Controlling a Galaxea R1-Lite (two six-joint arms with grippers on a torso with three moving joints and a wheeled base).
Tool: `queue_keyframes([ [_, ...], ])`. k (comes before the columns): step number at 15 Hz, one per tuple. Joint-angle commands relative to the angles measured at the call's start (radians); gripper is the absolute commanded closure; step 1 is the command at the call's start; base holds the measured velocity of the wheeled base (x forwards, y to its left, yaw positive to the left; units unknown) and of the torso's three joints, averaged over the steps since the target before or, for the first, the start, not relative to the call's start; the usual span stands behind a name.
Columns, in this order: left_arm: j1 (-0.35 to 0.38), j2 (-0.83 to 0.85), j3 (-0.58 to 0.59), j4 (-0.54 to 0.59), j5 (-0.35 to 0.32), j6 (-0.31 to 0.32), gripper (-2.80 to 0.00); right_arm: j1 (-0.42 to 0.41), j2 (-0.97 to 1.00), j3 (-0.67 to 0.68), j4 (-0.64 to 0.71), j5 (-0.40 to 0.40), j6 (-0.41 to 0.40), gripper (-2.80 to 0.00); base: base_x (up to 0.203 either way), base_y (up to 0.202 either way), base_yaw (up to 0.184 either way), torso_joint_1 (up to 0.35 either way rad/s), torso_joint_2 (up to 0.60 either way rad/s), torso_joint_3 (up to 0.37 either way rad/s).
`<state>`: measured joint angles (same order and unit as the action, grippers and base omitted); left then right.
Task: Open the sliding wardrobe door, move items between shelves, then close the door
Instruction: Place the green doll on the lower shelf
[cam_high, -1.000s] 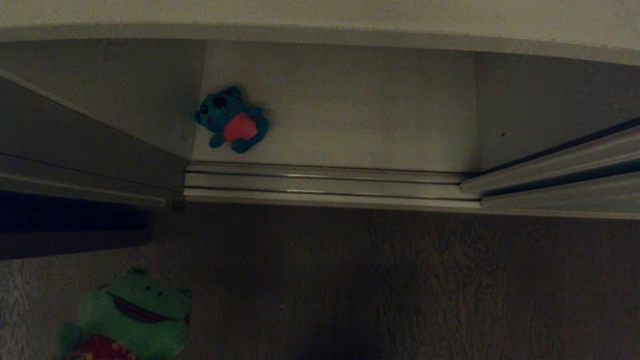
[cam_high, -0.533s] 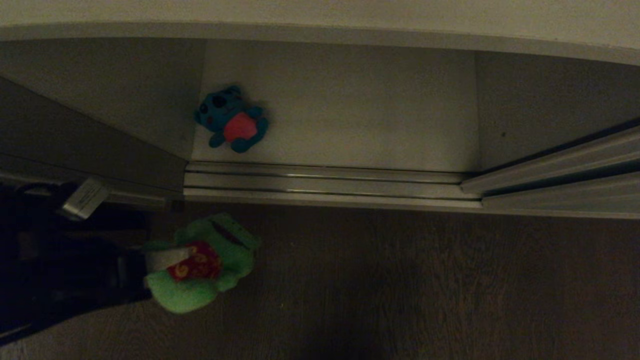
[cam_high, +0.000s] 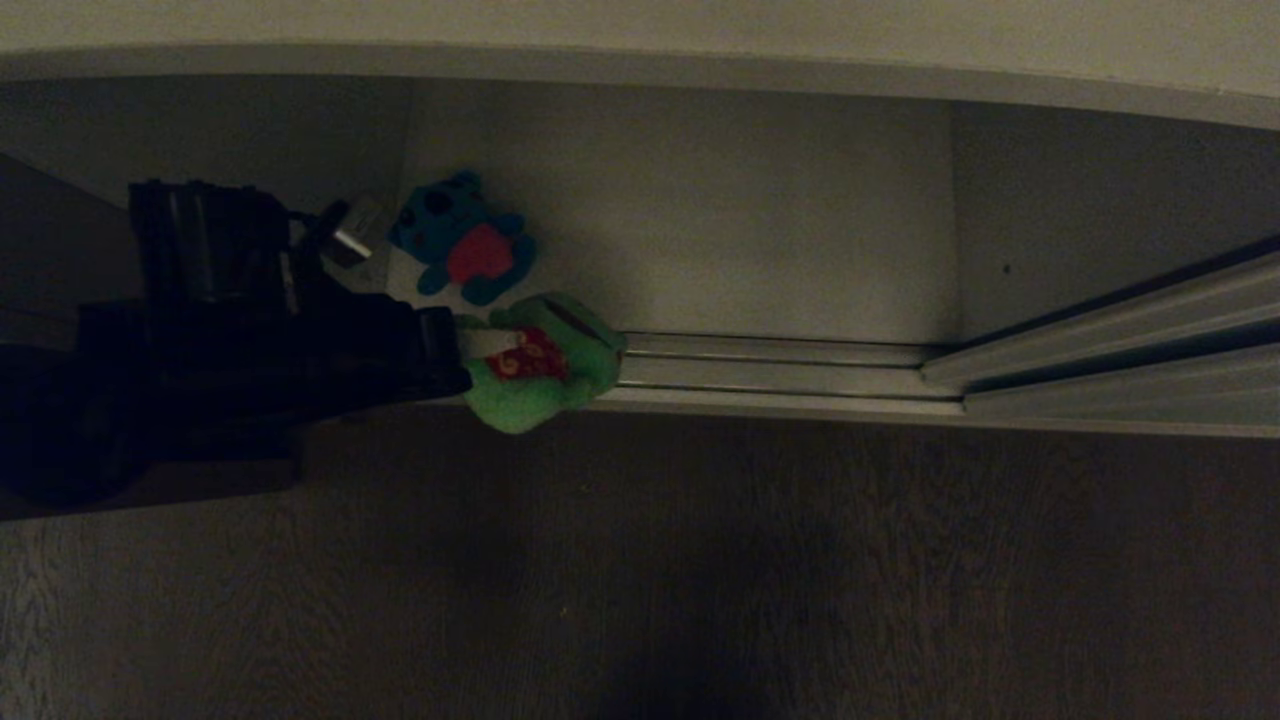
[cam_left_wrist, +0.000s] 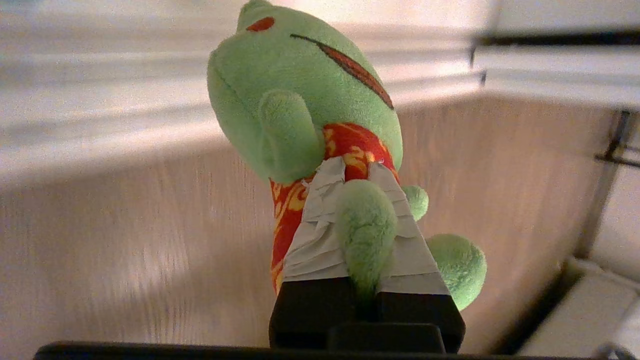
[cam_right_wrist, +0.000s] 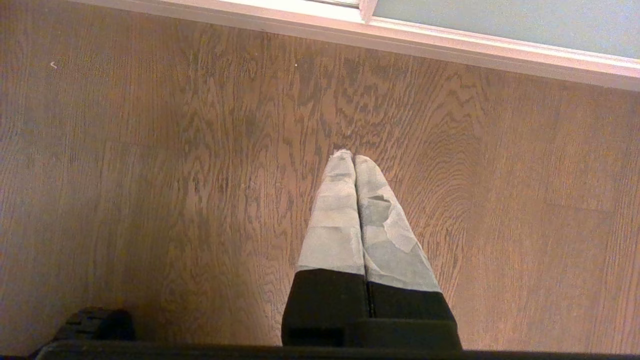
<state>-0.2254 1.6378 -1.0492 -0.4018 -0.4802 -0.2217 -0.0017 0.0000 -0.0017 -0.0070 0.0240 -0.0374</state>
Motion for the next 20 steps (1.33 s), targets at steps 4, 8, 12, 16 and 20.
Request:
queue_keyframes([
  [4,-0.031,0.219,-0.149,-0.223,0.153,-0.003,0.00,0.000,-0.002,0.000,0.001,0.001,-0.001,0.00,0.000,0.000,0.000,0.000,0.00,0.000],
  [8,-0.057,0.364,-0.262,-0.389,0.255,-0.006,0.00,0.000,-0.002,0.000,-0.001,0.001,0.001,0.00,0.000,0.000,0.000,0.000,0.00,0.000],
  [12,-0.133,0.454,-0.371,-0.422,0.357,-0.017,0.00,0.000,-0.002,0.000,0.000,0.001,0.000,0.00,0.000,0.000,0.000,0.000,0.00,0.000],
  [16,-0.158,0.566,-0.469,-0.516,0.408,-0.005,0.00,0.000,-0.002,0.000,0.000,0.001,0.001,0.00,0.000,0.000,0.000,0.000,0.00,0.000],
  [20,-0.160,0.620,-0.535,-0.554,0.450,-0.004,0.00,0.000,-0.002,0.000,0.000,0.001,-0.001,0.00,0.000,0.000,0.000,0.000,0.00,0.000],
])
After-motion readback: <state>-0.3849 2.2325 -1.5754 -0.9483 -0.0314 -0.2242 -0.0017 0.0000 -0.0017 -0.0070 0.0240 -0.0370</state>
